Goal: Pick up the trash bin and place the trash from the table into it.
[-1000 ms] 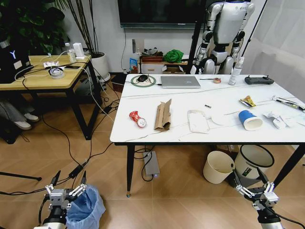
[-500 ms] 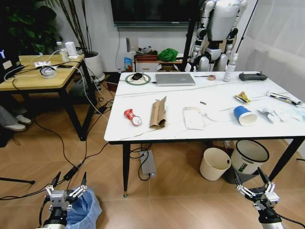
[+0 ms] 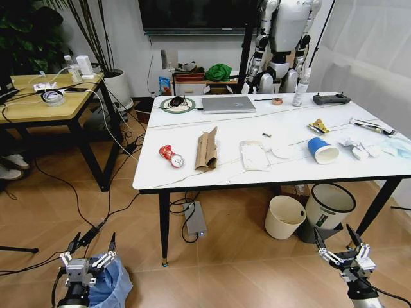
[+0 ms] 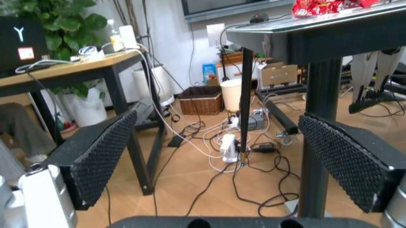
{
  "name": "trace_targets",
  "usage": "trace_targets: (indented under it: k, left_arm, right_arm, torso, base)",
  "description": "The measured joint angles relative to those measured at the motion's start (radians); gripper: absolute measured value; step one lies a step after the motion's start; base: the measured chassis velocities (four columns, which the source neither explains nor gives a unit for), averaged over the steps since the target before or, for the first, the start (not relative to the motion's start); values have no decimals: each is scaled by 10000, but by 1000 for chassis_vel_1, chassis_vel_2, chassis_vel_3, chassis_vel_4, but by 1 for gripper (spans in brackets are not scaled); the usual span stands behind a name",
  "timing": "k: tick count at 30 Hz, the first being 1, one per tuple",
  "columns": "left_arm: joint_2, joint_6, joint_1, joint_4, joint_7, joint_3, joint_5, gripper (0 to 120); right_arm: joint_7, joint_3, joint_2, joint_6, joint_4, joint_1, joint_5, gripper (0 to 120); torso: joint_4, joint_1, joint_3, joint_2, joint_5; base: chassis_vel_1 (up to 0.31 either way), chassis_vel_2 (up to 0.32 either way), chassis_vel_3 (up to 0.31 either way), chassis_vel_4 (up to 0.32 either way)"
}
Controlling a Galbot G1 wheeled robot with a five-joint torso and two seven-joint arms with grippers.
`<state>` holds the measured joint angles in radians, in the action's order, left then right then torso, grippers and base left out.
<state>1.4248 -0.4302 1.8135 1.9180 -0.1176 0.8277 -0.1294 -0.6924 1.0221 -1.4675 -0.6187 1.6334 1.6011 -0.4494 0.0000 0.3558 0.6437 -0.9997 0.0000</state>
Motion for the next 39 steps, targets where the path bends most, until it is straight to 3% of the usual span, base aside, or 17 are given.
trace_targets:
  k: [12,39]
  left_arm:
    - [125,130,-42,124,41,-71,262,100]
    - [89,-121,22,-210,73,6,145,100]
  right_arm:
    - [21,-19,27,9,15,-19,-40,100]
    - [85,10,-183,-91,132,118,17,100]
  torso:
    - [1,-137,-181,321,0]
    - [1,-727,-941,1670,0]
  base:
    - [0,0,0,0]
    - [0,0,0,0]
